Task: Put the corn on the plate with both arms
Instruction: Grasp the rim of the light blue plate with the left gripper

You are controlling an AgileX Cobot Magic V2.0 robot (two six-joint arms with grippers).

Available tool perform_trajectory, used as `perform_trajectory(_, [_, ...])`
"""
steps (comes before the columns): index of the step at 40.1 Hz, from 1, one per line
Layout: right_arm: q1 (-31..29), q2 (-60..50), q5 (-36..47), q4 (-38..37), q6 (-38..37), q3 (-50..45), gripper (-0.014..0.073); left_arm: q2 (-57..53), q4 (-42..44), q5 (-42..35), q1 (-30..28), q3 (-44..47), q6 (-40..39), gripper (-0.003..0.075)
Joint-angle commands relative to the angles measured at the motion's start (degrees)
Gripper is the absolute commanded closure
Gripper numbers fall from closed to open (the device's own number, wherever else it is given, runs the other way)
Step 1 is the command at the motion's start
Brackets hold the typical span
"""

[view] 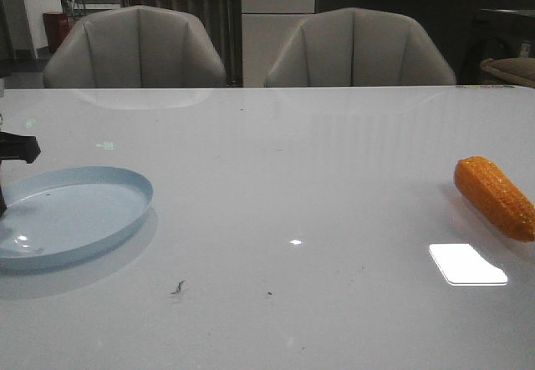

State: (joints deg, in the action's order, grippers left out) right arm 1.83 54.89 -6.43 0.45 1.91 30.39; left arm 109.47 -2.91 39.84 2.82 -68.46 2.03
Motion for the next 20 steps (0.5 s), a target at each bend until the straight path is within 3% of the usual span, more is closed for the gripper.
perform_trajectory(1, [-0.2, -0.5, 3.1, -0.1, 0.1, 2.1, 0.0106, -2.3, -0.2, -0.7, 0.2, -1.9, -0.3, 0.0606])
perform_trajectory(11, [-0.2, -0.5, 3.0, -0.1, 0.1, 2.1, 0.0106, -2.3, -3.7, 6.7, 0.2, -13.2, -0.3, 0.0627])
perform_trajectory(20, [-0.2, -0.5, 3.0, 0.0, 0.1, 2.1, 0.0106, -2.3, -18.0, 10.0, 0.2, -25.0, -0.3, 0.0627])
